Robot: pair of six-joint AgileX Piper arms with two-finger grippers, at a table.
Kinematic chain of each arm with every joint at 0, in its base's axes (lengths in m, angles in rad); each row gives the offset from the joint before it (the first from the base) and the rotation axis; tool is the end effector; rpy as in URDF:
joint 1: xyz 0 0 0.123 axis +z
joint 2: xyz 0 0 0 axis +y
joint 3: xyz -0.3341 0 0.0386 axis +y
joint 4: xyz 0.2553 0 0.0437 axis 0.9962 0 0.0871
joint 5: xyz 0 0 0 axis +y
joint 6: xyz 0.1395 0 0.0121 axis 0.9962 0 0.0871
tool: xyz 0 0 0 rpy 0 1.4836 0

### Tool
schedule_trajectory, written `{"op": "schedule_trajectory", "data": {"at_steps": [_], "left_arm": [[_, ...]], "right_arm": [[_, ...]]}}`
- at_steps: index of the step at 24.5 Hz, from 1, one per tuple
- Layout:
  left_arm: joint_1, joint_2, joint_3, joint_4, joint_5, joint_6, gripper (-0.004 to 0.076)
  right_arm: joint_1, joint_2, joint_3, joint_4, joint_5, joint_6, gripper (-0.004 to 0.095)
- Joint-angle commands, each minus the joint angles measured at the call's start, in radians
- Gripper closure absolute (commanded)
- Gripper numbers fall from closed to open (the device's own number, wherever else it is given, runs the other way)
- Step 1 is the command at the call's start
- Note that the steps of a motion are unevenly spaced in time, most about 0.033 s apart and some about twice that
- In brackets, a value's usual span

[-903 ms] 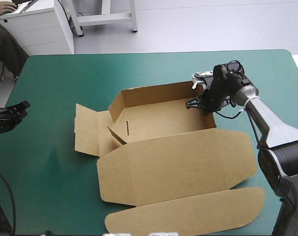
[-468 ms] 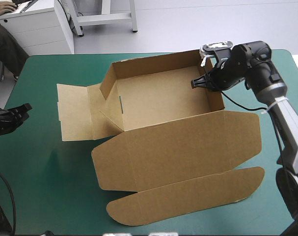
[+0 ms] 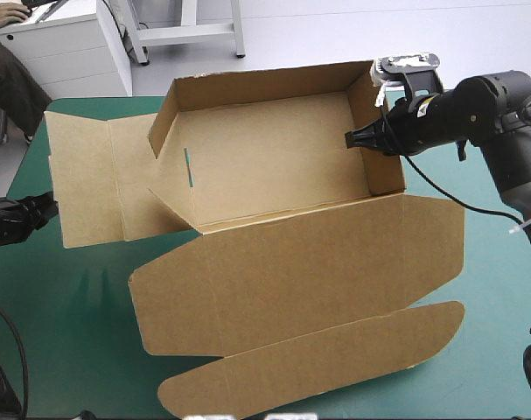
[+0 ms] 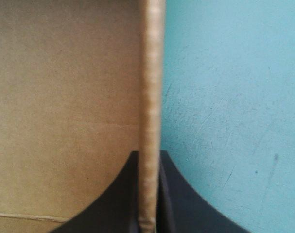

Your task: Fold the box

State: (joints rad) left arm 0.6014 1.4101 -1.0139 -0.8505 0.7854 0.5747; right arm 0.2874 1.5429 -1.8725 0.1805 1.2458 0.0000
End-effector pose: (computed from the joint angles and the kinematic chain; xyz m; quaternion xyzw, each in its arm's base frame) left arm 0.2989 0.1148 0.3084 -0.2264 0.8823 -0.1739 0.3743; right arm 0.3292 0.1222 0.4807 -0.1370 0.9181 0.1408 0.3444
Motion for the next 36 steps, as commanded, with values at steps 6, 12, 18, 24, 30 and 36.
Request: {"op": "schedule_trajectory", "data": {"at_steps": [6, 12, 18, 24, 30, 36], "left_arm": [[-0.003, -0.025, -0.025, -0.041, 0.061, -0.001, 0.0152], [-0.097, 0.002, -0.027, -0.051, 0.080, -0.001, 0.0154], [-0.261, 0.020, -0.027, -0.103, 0.079, 0.011, 0.0155], [-0.372, 0.025, -0.088, -0.143, 0.159, 0.021, 0.0155], [-0.425, 0.025, -0.113, -0.360, 0.313, 0.117, 0.0155], [-0.463, 0.025, -0.168, -0.470, 0.452, 0.170, 0.0165]], "right_arm": [[-0.004, -0.042, -0.033, 0.027, 0.001, 0.000, 0.0909], [-0.004, -0.042, -0.033, 0.026, -0.006, 0.000, 0.0909], [-0.004, -0.042, -0.033, 0.023, -0.014, -0.038, 0.0909], [-0.059, -0.042, -0.033, 0.023, -0.018, -0.038, 0.0909], [-0.075, -0.032, -0.033, 0.026, -0.050, -0.042, 0.0909], [-0.075, 0.018, -0.033, 0.028, -0.041, -0.034, 0.0909]]}}
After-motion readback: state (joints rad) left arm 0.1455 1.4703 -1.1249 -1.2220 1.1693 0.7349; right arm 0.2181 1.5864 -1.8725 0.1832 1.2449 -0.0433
